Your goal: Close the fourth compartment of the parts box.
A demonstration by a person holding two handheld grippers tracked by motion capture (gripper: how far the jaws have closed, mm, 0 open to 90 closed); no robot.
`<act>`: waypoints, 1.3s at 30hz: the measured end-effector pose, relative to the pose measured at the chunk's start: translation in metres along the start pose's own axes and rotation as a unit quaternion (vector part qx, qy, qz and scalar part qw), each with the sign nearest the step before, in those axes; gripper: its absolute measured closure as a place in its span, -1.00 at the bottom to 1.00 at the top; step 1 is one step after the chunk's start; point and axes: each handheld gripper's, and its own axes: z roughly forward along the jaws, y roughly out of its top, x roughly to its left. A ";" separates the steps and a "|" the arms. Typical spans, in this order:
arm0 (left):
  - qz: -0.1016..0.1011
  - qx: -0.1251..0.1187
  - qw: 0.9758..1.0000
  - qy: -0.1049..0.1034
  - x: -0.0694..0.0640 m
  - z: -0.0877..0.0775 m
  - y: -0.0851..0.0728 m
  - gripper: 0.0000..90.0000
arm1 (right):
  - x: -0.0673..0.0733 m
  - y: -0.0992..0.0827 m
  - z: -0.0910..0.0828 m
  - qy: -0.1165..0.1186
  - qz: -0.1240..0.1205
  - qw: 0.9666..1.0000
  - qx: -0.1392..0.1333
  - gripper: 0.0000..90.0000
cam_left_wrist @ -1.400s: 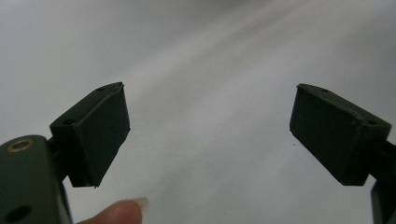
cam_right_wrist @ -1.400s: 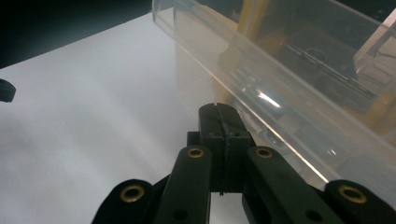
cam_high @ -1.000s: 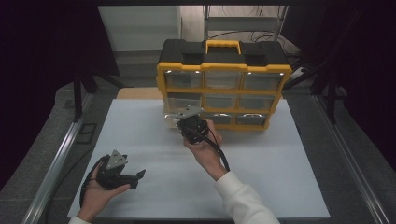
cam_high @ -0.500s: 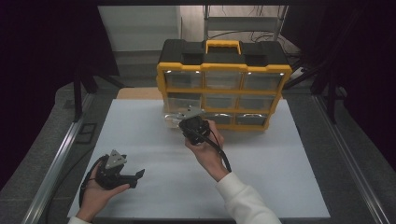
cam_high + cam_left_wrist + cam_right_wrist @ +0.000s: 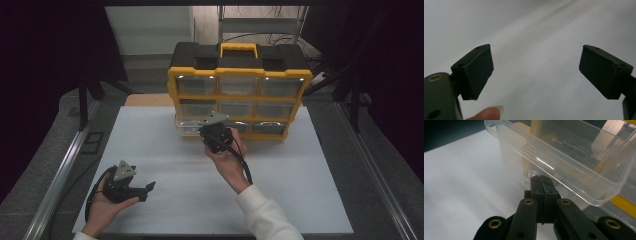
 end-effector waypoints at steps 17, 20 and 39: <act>-0.001 -0.005 1.000 -0.001 0.000 0.000 0.001 -0.71 | -0.017 0.013 0.031 0.001 0.032 0.999 -0.008 1.00; -0.002 -0.005 1.000 -0.003 0.000 0.001 0.002 -0.71 | -0.022 0.014 0.035 0.005 0.041 0.999 -0.007 1.00; -0.002 -0.015 1.000 -0.013 0.002 0.001 0.006 -0.71 | -0.044 0.018 0.062 -0.004 0.062 0.998 -0.013 1.00</act>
